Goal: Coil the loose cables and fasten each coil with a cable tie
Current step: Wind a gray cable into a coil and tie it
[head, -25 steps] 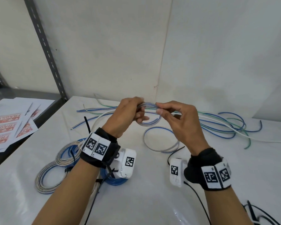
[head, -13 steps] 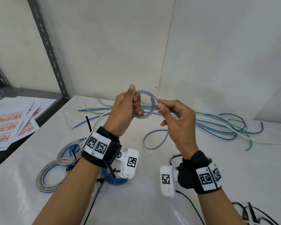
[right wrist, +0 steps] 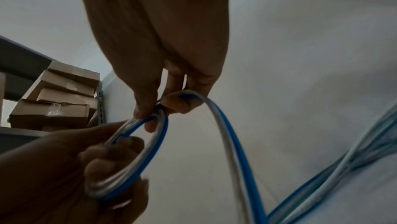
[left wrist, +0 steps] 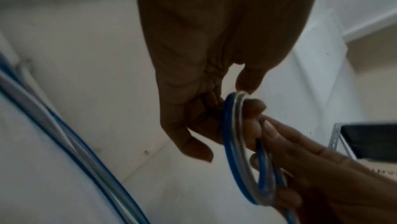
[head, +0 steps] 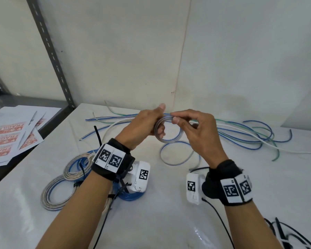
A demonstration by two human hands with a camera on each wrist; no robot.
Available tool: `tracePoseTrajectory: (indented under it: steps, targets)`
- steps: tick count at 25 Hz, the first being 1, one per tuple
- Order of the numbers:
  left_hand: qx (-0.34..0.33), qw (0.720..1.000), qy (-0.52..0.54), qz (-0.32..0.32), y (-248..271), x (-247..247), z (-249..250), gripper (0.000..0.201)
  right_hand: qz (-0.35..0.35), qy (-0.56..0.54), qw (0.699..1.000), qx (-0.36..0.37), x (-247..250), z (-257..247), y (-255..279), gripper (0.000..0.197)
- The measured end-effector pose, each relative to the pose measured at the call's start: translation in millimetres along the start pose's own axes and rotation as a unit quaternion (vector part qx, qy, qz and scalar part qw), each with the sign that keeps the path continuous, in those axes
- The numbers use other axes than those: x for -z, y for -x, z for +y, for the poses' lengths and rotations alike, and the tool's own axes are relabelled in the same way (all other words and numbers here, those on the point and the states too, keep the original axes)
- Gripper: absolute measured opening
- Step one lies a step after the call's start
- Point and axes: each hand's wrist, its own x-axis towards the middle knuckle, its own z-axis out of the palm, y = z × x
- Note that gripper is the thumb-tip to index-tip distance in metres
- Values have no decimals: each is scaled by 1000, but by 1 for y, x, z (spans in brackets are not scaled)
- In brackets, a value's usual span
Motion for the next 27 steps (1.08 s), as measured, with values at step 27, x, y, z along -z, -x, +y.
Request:
tracePoseTrajectory:
  steps: [27]
  targets:
    - [-19, 999, 6, -25, 5, 3, 3, 50, -44, -107, 993, -28, -3, -10, 3, 17]
